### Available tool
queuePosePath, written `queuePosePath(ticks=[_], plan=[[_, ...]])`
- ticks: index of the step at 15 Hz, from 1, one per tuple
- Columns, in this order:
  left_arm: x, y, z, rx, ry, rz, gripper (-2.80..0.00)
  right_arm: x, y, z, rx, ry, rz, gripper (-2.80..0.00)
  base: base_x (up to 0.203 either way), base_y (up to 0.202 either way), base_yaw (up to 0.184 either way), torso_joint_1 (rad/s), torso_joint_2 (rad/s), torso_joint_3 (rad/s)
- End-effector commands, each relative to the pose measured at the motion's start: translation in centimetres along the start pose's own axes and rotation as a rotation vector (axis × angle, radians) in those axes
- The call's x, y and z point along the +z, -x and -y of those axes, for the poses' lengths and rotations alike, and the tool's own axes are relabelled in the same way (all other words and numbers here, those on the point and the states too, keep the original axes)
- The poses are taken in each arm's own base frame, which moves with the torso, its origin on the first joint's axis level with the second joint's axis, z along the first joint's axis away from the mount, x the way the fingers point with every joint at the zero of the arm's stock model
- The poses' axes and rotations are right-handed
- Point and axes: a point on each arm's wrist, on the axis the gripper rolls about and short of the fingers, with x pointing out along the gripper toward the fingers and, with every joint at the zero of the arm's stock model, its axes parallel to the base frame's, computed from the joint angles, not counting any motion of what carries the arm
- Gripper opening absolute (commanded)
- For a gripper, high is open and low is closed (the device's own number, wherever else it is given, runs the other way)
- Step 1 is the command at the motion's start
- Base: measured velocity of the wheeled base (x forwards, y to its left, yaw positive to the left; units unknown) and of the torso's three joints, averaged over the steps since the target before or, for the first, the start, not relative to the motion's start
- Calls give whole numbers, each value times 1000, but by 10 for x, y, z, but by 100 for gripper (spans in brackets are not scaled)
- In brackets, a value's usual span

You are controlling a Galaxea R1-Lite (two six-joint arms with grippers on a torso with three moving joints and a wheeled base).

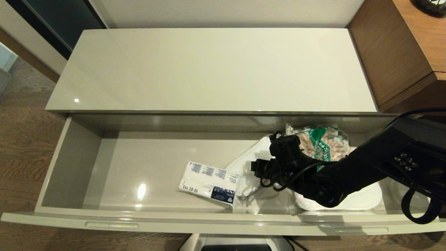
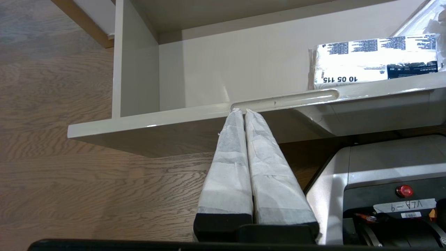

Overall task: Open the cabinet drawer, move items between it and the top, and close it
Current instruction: Take out the disposable slippers from the drawer

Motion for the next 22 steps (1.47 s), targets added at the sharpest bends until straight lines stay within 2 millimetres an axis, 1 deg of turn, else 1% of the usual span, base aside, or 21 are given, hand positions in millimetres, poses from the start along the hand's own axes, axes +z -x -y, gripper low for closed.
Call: queuePosePath(ticks=[1,7,10,11,22], plan=[[0,0,0,-1,-1,-1,-280,4,1,1,2,-8,12,0,0,0,0,0,0,0],[0,0,0,-1,-1,-1,-280,15,-4,15,-20,-32,29,0,0,0,0,0,0,0],[0,0,0,-1,-1,-1,-280,17,-2,14,-7,-32,26,0,0,0,0,0,0,0],[0,0,0,-1,-1,-1,-280,17,-2,14,-6,-32,26,-280,0,0,0,0,0,0],[0,0,0,-1,-1,-1,-280,21,5,14,-1,-34,34,-280,0,0,0,0,0,0]])
